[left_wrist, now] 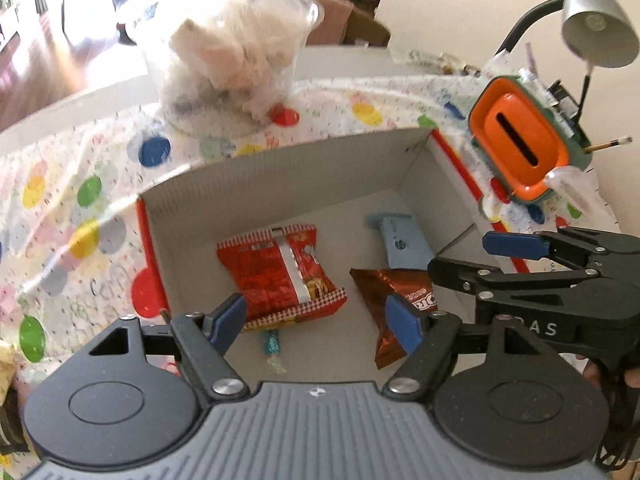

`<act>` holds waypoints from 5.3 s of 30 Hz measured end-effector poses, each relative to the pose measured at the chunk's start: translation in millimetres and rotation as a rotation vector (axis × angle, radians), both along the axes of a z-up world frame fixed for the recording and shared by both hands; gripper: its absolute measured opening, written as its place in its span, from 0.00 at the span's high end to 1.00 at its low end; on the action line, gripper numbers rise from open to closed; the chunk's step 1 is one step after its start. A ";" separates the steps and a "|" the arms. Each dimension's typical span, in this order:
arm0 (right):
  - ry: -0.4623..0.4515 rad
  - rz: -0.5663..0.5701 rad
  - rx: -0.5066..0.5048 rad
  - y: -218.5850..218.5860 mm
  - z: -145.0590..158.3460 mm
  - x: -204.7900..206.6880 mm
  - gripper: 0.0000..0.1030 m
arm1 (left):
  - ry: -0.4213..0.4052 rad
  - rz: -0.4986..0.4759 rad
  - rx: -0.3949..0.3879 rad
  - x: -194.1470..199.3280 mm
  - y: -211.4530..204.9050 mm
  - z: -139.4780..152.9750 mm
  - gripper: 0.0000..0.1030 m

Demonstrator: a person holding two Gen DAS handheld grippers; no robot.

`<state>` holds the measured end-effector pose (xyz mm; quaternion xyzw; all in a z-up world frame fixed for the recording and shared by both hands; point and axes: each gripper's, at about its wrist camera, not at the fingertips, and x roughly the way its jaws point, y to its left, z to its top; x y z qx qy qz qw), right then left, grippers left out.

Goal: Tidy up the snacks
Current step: 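Withdraw both tools from the box toward the remaining snacks, then grasp the white snack packet with the left tool while the right tool grasps the dark chocolate bar, then carry the white packet and dark bar into the red box and release both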

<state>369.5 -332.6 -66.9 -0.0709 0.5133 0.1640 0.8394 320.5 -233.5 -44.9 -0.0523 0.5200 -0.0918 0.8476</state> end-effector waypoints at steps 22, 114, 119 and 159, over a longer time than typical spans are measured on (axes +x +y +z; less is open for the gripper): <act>-0.105 -0.016 0.164 45.8 53.3 -65.2 0.12 | -0.294 0.033 -0.031 -82.3 73.9 55.1 0.15; 0.112 0.257 0.077 369.7 -96.5 -164.8 0.83 | 0.014 0.222 0.070 -123.3 430.2 -90.0 0.44; 0.106 0.255 0.084 358.6 -95.8 -169.5 0.84 | 0.014 0.232 0.060 -132.5 427.5 -87.7 0.44; 0.080 0.375 0.032 343.6 -99.2 -182.5 0.54 | -0.011 0.248 0.023 -143.4 427.0 -74.2 0.44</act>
